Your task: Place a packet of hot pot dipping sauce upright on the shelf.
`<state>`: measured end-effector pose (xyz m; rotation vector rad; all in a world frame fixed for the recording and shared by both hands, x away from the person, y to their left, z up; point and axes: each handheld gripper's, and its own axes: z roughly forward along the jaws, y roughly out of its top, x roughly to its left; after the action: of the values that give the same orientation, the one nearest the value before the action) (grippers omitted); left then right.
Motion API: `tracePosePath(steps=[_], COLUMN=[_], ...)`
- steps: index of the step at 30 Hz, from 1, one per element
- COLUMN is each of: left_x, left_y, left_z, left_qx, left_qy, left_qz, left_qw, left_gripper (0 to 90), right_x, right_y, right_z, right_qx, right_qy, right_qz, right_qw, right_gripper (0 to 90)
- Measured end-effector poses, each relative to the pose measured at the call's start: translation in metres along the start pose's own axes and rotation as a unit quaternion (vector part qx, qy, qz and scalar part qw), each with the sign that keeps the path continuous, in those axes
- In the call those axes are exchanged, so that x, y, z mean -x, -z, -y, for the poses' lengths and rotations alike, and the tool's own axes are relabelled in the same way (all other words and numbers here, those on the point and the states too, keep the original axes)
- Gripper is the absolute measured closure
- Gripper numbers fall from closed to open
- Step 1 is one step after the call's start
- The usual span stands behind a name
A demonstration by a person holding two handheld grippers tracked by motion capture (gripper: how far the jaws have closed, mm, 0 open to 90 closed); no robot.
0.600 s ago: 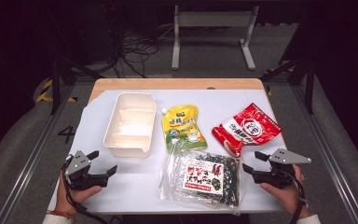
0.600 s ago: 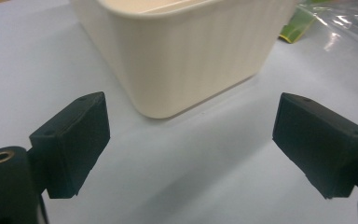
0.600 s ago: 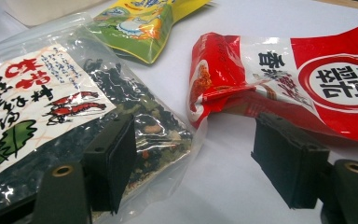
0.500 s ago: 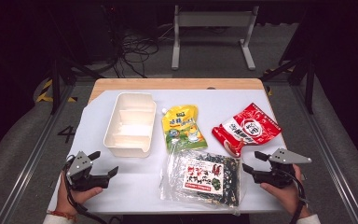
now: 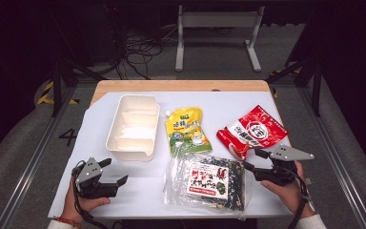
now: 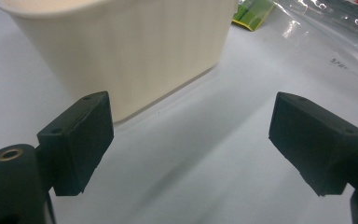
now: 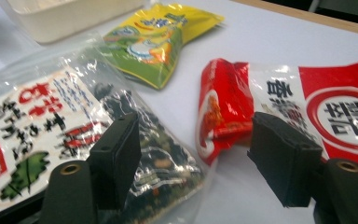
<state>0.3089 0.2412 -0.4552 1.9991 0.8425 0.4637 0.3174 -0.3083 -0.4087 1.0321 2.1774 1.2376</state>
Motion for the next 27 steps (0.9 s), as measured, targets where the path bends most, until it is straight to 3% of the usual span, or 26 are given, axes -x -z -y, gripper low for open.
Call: tracePosePath(steps=[4, 8, 15, 19, 27], left_x=[0.001, 0.003, 0.003, 0.006, 0.012], left_y=[-0.001, -0.005, -0.002, -0.004, -0.006], left_z=[-0.001, -0.001, -0.001, -0.001, -0.003], left_qx=[-0.001, -0.015, -0.009, -0.012, -0.017], left_qy=[-0.004, -0.010, -0.013, -0.014, -0.026], left_qz=[0.003, 0.002, -0.003, 0.000, 0.006], left_qw=[1.0000, 0.9998, 0.9999, 0.9998, 0.9995], left_gripper=[15.8, 16.0, 16.0, 16.1, 16.1], right_x=[0.001, 0.003, -0.004, -0.008, -0.016], right_y=[-0.003, -0.010, -0.023, -0.033, -0.071], right_z=[-0.009, -0.020, -0.035, -0.045, -0.068], right_qx=[0.019, 0.033, 0.021, 0.016, -0.017], right_qy=[-0.003, -0.014, 0.002, 0.007, 0.006], right_qz=[-0.015, -0.045, -0.036, -0.042, -0.056], right_qw=[0.9997, 0.9983, 0.9991, 0.9990, 0.9983], right_gripper=[37.2, 36.4, 34.5, 36.0, 37.3])
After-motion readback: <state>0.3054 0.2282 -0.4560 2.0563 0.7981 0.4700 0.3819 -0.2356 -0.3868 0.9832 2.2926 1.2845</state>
